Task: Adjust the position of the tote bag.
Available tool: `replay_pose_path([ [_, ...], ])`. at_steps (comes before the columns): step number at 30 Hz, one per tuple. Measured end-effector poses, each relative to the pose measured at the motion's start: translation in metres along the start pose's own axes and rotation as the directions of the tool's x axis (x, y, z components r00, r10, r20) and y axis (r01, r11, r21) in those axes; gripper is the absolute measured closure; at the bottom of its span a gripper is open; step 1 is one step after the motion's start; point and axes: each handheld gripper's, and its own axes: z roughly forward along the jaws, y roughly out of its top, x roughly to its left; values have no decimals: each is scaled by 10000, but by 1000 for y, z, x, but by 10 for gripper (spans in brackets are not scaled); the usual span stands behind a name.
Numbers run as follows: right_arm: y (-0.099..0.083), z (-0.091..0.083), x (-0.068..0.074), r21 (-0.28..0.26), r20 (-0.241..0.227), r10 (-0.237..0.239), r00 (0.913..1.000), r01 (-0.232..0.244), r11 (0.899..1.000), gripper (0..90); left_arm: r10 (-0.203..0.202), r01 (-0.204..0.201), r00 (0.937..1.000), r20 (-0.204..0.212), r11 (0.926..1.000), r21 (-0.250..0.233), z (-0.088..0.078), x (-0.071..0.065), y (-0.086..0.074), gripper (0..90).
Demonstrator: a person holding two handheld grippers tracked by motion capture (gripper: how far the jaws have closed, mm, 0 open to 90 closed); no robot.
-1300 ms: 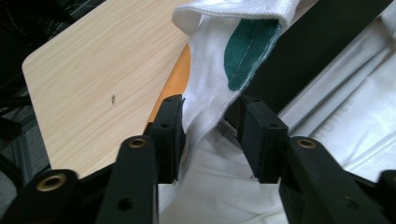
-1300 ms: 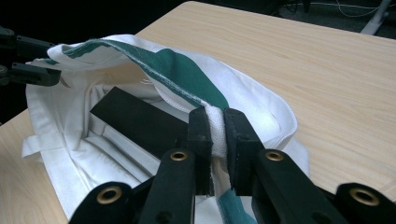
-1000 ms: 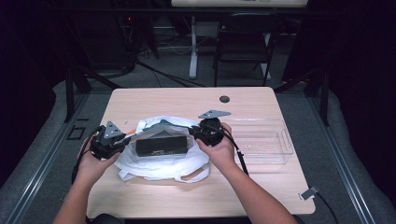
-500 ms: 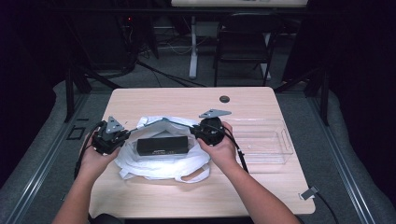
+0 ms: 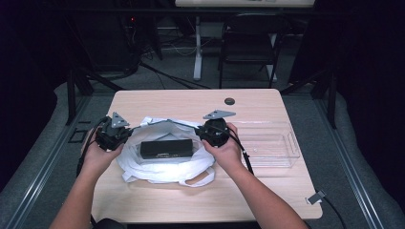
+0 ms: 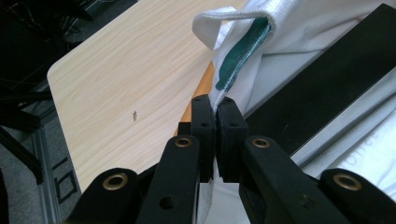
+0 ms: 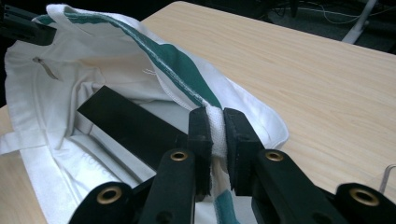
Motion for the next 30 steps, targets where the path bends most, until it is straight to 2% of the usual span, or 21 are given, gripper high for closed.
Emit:
replay_pose_path([
  [5, 3, 3, -1, 83, 333, -229, 9992, 226, 9997, 820, -18, 18, 10000, 82, 10000, 79, 2, 2, 3, 877],
  [10, 4, 7, -4, 183, 511, -135, 9986, 126, 9998, 820, 73, -75, 9999, 118, 9998, 179, 5, 1, 4, 877],
  [19, 4, 15, -9, 335, 593, 54, 9982, -74, 9994, 820, -84, 74, 9995, 300, 9995, 310, 10, 4, 6, 876],
  [30, 3, 22, -15, 462, 652, 209, 9977, -239, 9986, 820, -283, 274, 9992, 283, 9991, 314, 18, 7, 9, 876],
])
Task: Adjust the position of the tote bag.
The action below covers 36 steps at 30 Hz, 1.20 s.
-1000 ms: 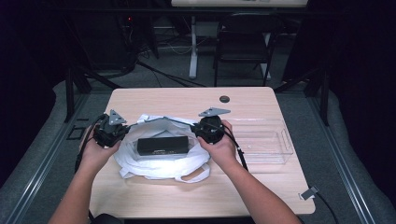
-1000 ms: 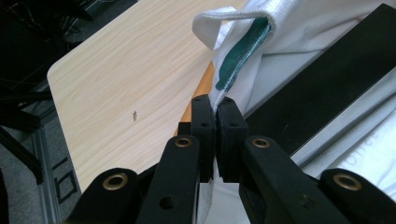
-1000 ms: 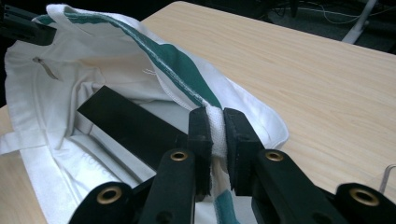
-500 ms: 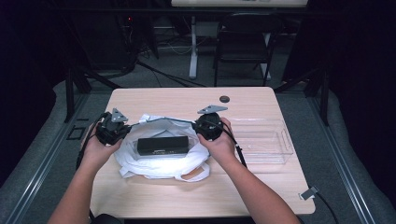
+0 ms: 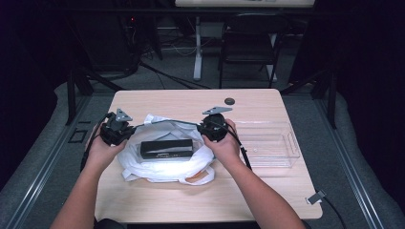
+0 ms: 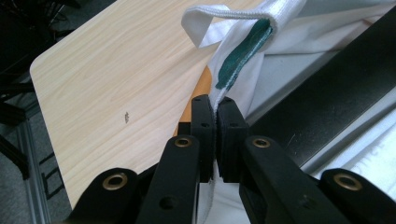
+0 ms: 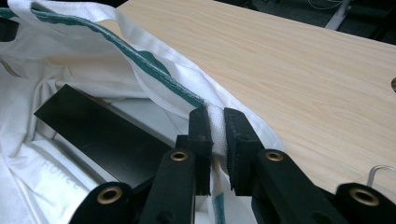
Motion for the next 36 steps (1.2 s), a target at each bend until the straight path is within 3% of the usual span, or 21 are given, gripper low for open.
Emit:
replay_pose_path([
  [36, -2, 19, -9, 316, 98, 424, 9991, -427, 9986, 820, -1059, 1059, 9944, 50, 9943, -90, 29, 14, 5, 874],
])
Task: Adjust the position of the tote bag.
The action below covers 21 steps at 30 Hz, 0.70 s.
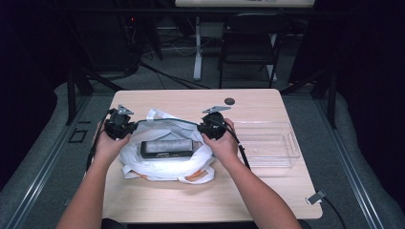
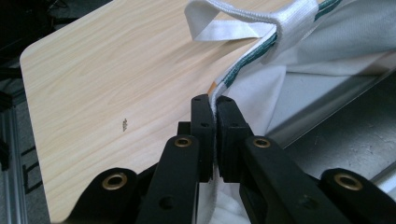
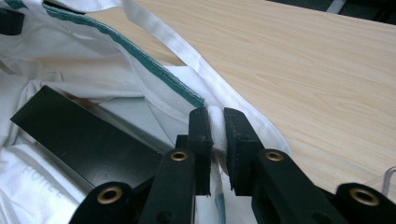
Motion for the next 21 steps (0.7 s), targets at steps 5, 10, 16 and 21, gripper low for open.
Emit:
replay_pose_path([
  [5, 0, 3, 0, 79, 40, 66, 10000, -67, 9999, 820, -36, 36, 10000, -27, 10000, 74, 5, 1, 0, 874],
  [10, 0, 4, -1, 127, 23, 91, 10000, -92, 9999, 820, -189, 189, 9998, -28, 9998, 63, 9, 3, 1, 873],
  [16, 0, 6, 0, 130, 33, 132, 9999, -133, 9998, 821, -334, 333, 9994, 12, 9994, 129, 13, 4, 1, 873],
  [21, 0, 7, -1, 173, 22, 150, 9999, -150, 9997, 820, -355, 354, 9993, 81, 9992, 161, 15, 5, 1, 873],
])
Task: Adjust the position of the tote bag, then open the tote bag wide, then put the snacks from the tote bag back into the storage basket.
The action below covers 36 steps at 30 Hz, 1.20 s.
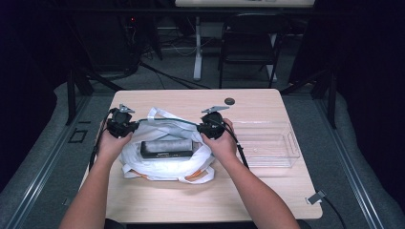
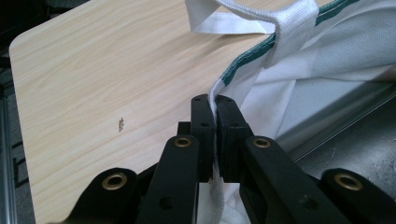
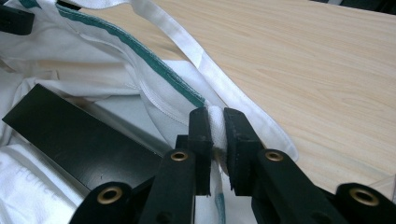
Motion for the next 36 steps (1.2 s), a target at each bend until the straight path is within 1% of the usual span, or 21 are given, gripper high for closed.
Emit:
replay_pose_path([
  [3, 1, 0, 0, 68, -32, -36, 10000, 36, 10000, 821, -55, 55, 10000, -73, 10000, 3, 2, 0, 0, 874],
  [5, 1, 1, 0, 65, -7, -39, 10000, 39, 10000, 821, -86, 86, 10000, 26, 9999, 64, 3, 1, 0, 873],
  [8, 2, 2, 0, 98, 20, -44, 10000, 43, 9999, 821, -105, 105, 9999, 7, 9999, 86, 5, 1, 0, 874],
  [9, 2, 2, 0, 112, 11, -38, 10000, 38, 9999, 821, -117, 117, 9999, -56, 9999, 72, 5, 1, 0, 874],
  [12, 3, 4, 0, 196, 17, -23, 10000, 22, 9998, 821, -133, 133, 9999, 16, 9998, 158, 7, 2, -1, 874],
  [15, 3, 5, -1, 218, 70, 18, 10000, -20, 9998, 821, -176, 176, 9998, -2, 9998, 100, 9, 3, -1, 874],
  [16, 3, 5, -1, 221, 71, 10, 10000, -12, 9998, 821, -191, 189, 9998, 88, 9997, 177, 9, 4, 0, 874],
  [17, 4, 5, -1, 236, 52, -9, 10000, 7, 9997, 821, -235, 235, 9997, 14, 9996, 130, 11, 4, 0, 874],
  [18, 4, 5, 0, 252, 58, -19, 10000, 18, 9997, 821, -265, 263, 9996, 131, 9995, 189, 11, 5, 0, 874],
  [20, 4, 6, 0, 240, 74, 54, 10000, -56, 9997, 821, -313, 312, 9995, 77, 9994, 155, 14, 5, -1, 873],
  [21, 4, 7, 0, 294, 92, 18, 10000, -21, 9996, 821, -326, 326, 9995, 37, 9993, 180, 15, 5, -1, 873],
  [22, 4, 7, 0, 285, 91, 43, 9999, -45, 9996, 820, -347, 345, 9993, 111, 9991, 236, 16, 5, -1, 873],
  [24, 4, 8, 0, 342, 131, 0, 9999, -5, 9994, 820, -325, 324, 9995, 34, 9991, 285, 19, 5, -1, 874],
  [25, 4, 9, 0, 340, 152, -9, 9999, 3, 9994, 820, -288, 282, 9995, 118, 9987, 430, 19, 5, -1, 874],
  [29, 5, 11, 1, 459, 209, -120, 9997, 111, 9989, 820, -392, 389, 9992, 66, 9982, 454, 23, 6, -2, 874],
  [31, 6, 11, 2, 463, 230, -153, 9996, 142, 9988, 820, -376, 373, 9993, 58, 9981, 483, 24, 7, -2, 874],
  [34, 7, 12, 2, 523, 271, -234, 9994, 220, 9984, 821, -447, 437, 9989, 170, 9976, 535, 26, 8, -2, 874],
  [36, 7, 13, 1, 547, 318, -203, 9993, 185, 9983, 820, -489, 476, 9986, 212, 9973, 558, 28, 8, -3, 874],
])
